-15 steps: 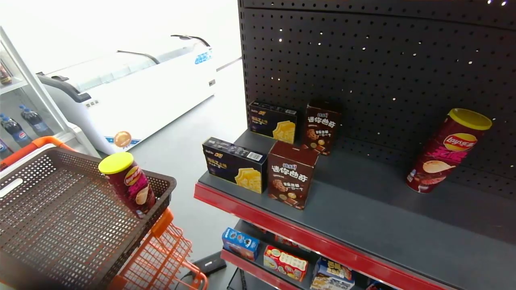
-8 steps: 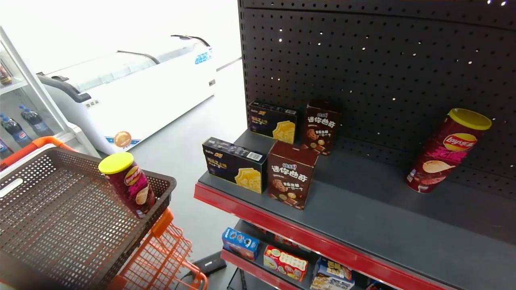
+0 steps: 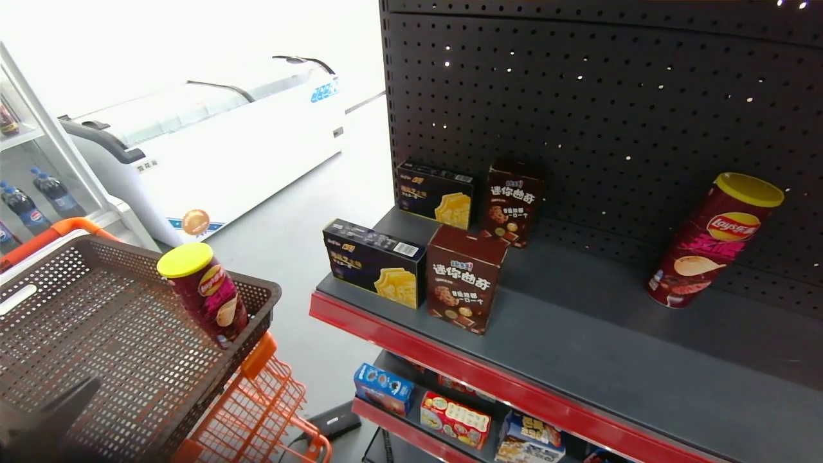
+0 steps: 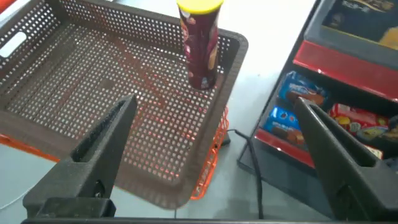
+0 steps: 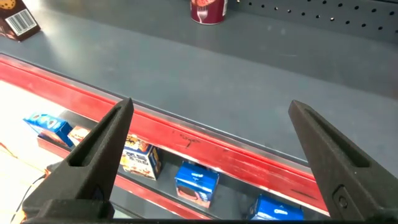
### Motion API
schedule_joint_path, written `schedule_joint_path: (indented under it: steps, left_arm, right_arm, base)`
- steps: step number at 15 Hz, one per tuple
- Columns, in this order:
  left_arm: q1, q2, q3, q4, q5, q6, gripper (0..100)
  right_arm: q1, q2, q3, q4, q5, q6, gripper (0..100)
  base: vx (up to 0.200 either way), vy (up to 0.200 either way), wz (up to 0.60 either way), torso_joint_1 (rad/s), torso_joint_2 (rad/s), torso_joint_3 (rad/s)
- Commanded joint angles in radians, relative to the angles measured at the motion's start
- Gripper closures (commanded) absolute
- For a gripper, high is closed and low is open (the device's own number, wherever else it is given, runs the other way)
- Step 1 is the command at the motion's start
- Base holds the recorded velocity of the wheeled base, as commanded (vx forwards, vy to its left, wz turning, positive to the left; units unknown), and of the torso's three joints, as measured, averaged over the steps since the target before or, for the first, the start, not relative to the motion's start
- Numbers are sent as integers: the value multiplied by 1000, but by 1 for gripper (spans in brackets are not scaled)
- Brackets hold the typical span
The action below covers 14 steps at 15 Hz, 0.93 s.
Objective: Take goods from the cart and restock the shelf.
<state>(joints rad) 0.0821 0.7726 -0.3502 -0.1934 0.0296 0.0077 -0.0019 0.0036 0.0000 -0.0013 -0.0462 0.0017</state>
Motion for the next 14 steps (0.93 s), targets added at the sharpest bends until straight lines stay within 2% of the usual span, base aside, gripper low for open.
schedule_joint_path:
  steps: [1,3,4,7,8,9,10,14]
  left_arm:
    - [44,402,45,-316,-5,2,0]
    - [56,545,65,-526,-5,5,0]
    - [57,631,88,-707,-5,0,0]
    - [51,807,139,-951,-7,5,0]
    - [56,906,149,-1098,-8,5,0]
    - [57,941,151,-1147,-14,2,0]
    - [59,996,151,-1213,-50,6,0]
    - [82,1137,111,-1308,-54,8,0]
  right_arm:
    - [-1,1,0,0,0,0,0]
    - [0,-1,0,0,0,0,0]
    - [0,1,0,0,0,0,0]
    - [0,-1,0,0,0,0,0]
    - [0,-1,0,0,0,0,0]
    - [-1,-1,0,0,0,0,0]
    - [0,-1,0,0,0,0,0]
    - [0,-1,0,0,0,0,0]
  base:
    - [0,0,0,0,0,0]
    - [0,0,0,0,0,0]
    - [0,0,0,0,0,0]
    - [0,0,0,0,0,0]
    - [0,0,0,0,0,0]
    - [0,0,0,0,0,0]
    - [0,0,0,0,0,0]
    - [0,0,0,0,0,0]
